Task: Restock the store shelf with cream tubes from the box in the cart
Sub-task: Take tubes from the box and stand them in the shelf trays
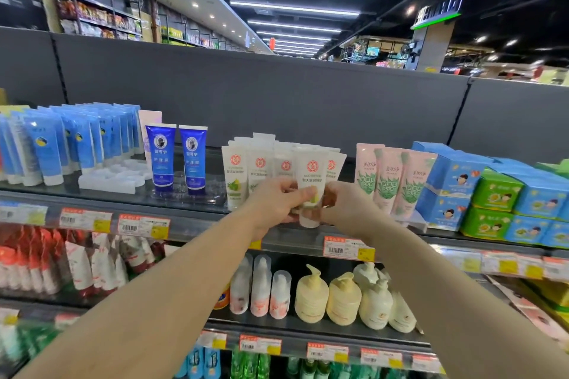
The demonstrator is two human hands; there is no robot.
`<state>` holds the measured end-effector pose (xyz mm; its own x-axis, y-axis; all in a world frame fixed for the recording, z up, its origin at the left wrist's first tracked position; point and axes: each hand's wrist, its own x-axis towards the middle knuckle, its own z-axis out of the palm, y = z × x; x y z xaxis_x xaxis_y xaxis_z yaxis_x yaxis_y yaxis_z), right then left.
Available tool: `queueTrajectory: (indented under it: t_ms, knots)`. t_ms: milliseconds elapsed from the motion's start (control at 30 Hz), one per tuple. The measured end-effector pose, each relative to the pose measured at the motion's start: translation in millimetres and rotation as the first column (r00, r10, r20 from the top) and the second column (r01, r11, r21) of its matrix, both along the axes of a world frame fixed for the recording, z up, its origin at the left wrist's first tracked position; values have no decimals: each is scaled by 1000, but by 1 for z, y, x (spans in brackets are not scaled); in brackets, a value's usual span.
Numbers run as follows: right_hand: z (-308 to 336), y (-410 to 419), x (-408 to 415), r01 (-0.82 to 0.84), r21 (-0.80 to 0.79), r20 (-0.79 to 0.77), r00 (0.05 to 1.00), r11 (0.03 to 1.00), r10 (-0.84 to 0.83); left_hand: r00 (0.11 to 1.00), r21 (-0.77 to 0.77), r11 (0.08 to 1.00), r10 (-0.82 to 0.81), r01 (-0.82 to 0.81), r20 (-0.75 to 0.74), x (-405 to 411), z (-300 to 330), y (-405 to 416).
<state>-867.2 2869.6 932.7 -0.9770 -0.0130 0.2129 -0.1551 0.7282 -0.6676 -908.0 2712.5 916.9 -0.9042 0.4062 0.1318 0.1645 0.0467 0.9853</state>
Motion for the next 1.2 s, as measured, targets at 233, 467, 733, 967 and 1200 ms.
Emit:
queueTrajectory:
  t_ms: [233, 467, 733, 967, 1200]
  knots:
    - [-8, 32, -19, 250, 31, -61, 967, 968, -248, 792, -555, 734, -39, -391, -609, -6, -26, -23]
    - [-25, 22, -30, 250, 61, -75, 967, 966, -245, 805, -609, 699, -80, -375, -588, -7, -32, -35]
    - [-28, 24, -36, 206, 196, 4, 977, 959, -211, 805, -634, 673, -96, -380, -586, -7, -32, -35]
    - [-29, 18, -36, 214, 193, 45, 973, 958, -227, 812, -645, 658, -87, -388, -577, 0, -30, -33]
    - [-34, 17, -33, 254, 86, 19, 966, 963, -256, 891, -692, 663, -80, -287, -446, 1, -17, -30]
